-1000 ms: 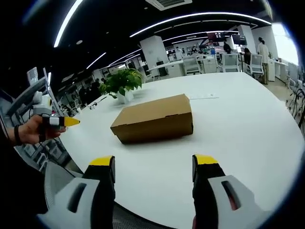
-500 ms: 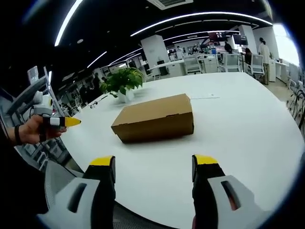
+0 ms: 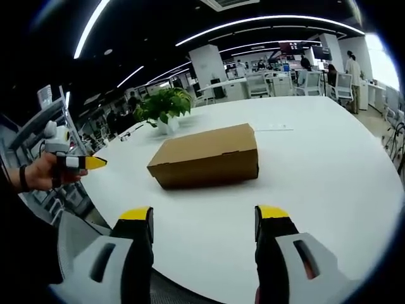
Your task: Operate the shoe box by opening the lid, removing the specified soft item, and placing it in the target area until the item is outside and the box remains undamaged.
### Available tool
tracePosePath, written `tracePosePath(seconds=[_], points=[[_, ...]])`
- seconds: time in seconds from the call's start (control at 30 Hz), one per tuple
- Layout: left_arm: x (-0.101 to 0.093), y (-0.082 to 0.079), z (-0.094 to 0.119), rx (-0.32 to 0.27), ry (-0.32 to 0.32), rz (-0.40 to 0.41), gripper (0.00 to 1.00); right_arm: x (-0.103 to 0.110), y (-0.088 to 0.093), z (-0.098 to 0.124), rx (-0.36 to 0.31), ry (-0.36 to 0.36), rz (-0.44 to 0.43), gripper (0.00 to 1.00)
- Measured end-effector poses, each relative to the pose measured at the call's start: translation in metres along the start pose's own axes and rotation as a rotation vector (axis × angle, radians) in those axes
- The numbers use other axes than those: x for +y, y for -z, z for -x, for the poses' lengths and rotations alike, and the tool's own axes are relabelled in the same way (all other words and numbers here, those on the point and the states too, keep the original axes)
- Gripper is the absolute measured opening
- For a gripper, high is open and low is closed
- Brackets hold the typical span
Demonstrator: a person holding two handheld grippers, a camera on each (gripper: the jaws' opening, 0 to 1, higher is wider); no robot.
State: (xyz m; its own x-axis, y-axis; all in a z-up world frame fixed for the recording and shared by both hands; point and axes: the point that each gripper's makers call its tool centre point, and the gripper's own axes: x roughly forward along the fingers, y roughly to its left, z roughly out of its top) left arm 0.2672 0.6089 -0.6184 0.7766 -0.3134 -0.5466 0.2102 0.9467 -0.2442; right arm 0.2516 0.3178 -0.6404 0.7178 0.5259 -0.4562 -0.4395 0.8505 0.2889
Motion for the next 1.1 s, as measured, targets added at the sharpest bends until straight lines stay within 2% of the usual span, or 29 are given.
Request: tracePosePath(seconds=[0.27,0.6,1.1], points=[[0.001,-0.001,-0.003,0.003,0.001,-0.001,0.65,-0.003,-0.009,-0.004,-0.013,0.001,-0.002,0.61],[0.0,-0.001,-0.011,0.011,0.012,-0.004,0.65,-0.007,-0.015,-0.015,0.003,-0.011,0.021,0.61],[0.002,-0.001,-0.035,0.029,0.028,0.003,0.64,-0.02,-0.028,-0.043,0.035,-0.033,0.054,0.6]])
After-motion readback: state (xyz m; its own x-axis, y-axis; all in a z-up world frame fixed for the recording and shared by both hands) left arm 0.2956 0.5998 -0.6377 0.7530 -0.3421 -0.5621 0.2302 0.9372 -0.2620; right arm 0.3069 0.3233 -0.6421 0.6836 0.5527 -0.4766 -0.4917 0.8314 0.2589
